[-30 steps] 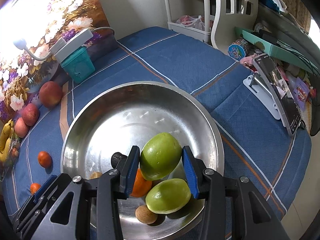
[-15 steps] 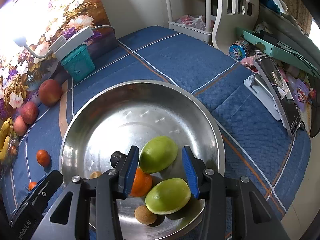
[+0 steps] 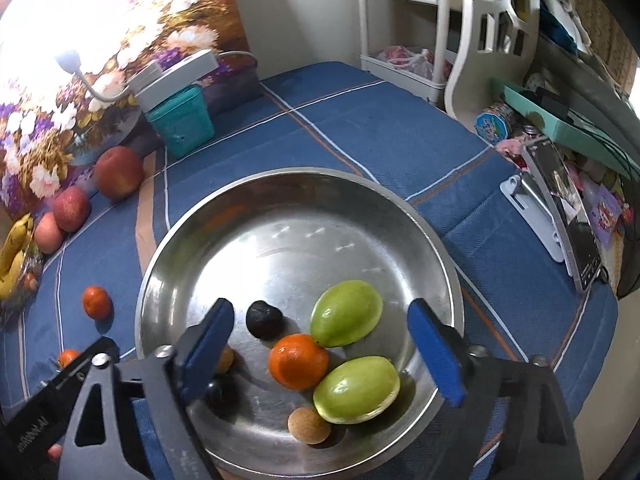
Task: Organize fruits
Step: 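Withdraw both open grippers from the plate toward the two tangerines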
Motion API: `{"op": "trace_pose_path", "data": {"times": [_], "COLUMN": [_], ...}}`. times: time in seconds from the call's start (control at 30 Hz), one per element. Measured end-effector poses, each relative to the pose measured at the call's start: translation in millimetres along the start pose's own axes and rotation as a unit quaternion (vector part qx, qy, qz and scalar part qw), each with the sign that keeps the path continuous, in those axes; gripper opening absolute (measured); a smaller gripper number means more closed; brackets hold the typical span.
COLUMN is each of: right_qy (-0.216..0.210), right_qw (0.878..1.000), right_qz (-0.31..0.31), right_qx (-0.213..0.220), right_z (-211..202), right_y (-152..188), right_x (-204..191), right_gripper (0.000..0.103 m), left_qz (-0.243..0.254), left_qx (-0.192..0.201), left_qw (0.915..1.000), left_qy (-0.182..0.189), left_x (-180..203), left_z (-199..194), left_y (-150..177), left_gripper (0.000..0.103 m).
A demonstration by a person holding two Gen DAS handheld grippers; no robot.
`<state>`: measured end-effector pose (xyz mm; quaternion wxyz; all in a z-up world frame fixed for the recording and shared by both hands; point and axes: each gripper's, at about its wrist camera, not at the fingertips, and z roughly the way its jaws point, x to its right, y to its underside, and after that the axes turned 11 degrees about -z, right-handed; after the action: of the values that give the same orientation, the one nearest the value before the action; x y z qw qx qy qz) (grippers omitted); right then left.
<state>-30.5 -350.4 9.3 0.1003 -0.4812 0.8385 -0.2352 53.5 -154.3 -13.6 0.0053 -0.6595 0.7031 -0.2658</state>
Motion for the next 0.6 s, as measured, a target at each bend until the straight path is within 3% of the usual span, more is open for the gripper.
{"op": "trace_pose_path", "data": {"times": [0.27,0.6], "right_qy": [-0.004,-0.03], "right_qw": [1.0,0.998], "right_qz": [-0.021,-0.046], "right_qx": [0.015,0.029], "right_z": [-3,-12], "right_y": [0,1], "right_x": [-8,-24], "right_gripper": [0.095,0.095], "left_qz": [-0.025,-0.064], "left_qx": [0.019,0.058], "left_qw": [0.9975,0.9912], "left_qy": [-0.063,-0.101], "left_x": [-19,-44], "left_z": [-13,-46], "left_y": [-2,-12], "left_gripper": [0.103,0.103]}}
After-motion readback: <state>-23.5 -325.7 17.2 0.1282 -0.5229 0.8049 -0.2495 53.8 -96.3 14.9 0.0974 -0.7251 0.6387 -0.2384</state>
